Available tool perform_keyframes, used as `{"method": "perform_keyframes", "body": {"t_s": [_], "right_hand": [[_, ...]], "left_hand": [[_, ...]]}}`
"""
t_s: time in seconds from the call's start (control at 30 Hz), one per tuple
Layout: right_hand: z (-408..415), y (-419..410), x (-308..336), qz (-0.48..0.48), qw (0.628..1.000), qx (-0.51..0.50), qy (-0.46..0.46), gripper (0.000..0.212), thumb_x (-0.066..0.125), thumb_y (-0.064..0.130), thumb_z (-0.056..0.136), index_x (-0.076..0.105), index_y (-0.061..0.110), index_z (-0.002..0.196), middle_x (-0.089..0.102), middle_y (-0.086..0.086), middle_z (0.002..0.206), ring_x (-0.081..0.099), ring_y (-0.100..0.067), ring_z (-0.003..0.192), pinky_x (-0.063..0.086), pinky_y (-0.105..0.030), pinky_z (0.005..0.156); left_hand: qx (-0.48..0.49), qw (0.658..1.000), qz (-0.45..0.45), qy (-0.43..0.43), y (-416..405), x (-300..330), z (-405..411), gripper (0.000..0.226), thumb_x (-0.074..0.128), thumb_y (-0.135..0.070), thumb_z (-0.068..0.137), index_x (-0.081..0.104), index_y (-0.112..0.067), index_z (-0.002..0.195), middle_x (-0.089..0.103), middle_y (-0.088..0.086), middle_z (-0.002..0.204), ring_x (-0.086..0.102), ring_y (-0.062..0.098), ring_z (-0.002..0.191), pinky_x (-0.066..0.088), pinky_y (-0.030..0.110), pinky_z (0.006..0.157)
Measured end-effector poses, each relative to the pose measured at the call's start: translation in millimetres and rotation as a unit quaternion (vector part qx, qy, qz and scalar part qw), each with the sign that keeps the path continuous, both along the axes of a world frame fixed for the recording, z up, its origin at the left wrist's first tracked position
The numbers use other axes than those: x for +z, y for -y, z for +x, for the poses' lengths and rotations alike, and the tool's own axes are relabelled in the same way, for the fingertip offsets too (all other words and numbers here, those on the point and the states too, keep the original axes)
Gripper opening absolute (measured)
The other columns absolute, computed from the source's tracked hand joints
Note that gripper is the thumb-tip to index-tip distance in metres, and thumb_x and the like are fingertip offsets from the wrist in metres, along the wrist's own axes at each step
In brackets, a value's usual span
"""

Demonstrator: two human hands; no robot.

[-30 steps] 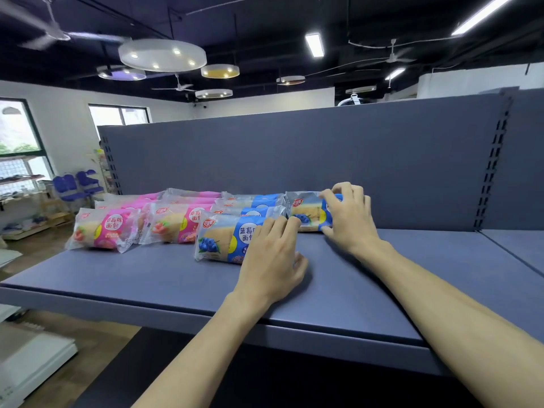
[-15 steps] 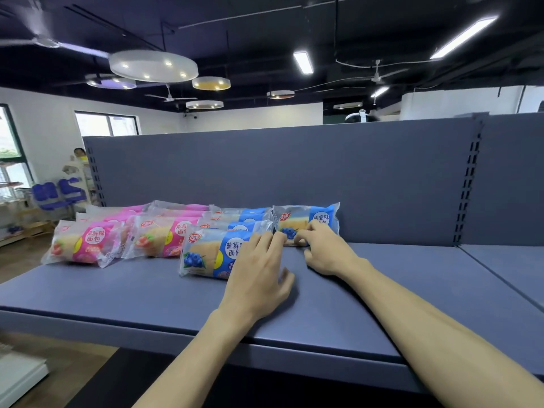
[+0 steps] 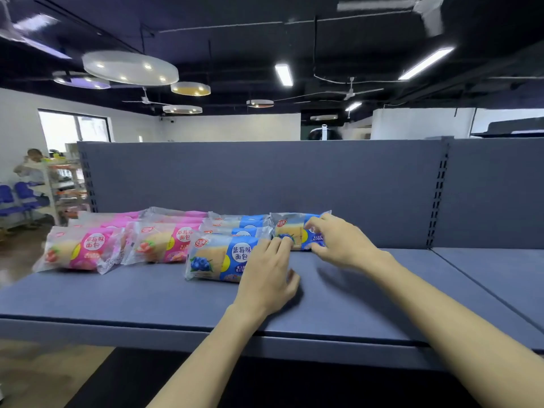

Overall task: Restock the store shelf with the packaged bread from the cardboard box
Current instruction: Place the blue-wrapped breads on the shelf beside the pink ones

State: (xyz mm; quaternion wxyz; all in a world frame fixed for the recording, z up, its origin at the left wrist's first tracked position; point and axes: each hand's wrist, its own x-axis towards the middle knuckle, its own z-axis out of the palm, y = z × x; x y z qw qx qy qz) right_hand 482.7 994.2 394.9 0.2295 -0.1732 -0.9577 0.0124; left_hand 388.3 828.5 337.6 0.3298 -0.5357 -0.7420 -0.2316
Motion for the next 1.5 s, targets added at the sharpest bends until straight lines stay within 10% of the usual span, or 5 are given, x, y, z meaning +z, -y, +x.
{"method": "perform_keyframes", "body": {"t_s": [0.73,1.27,1.5], "right_hand": [[-57.6,239.3,44.7,0.052,0.997,0.032,0.036,0.045,0.056,0.037,0.092,0.044,0.031,0.135,0.051,0.003,0.125,0.057,-0.024,0.107,0.05,-0.039,0.085],[2.6,372.9,-272.3,-0.174,0.972,0.062,0.144,0.047,0.057,0.041,0.09,0.043,0.029,0.133,0.053,0.003,0.119,0.058,-0.02,0.109,0.05,-0.039,0.087],[38.3,384.0,-370.5,-0.266,0.929,-0.004,0.256,0.05,0.059,0.036,0.09,0.042,0.026,0.136,0.052,-0.001,0.124,0.058,-0.026,0.111,0.049,-0.036,0.086]], "left_hand": [[0.029,0.999,-0.029,-0.01,250.6,27.4,-92.1,0.039,0.059,-0.024,0.076,0.053,-0.013,0.112,0.055,0.003,0.101,0.048,0.024,0.093,0.043,0.035,0.08],[0.001,0.95,-0.296,0.104,386.8,-242.0,-57.3,0.044,0.053,-0.036,0.067,0.055,-0.016,0.107,0.057,0.001,0.089,0.055,0.025,0.081,0.05,0.037,0.066],[0.031,0.89,-0.356,0.283,415.0,-333.5,-11.9,0.052,0.043,-0.038,0.079,0.052,-0.013,0.123,0.056,0.005,0.115,0.052,0.029,0.108,0.044,0.038,0.09]]}}
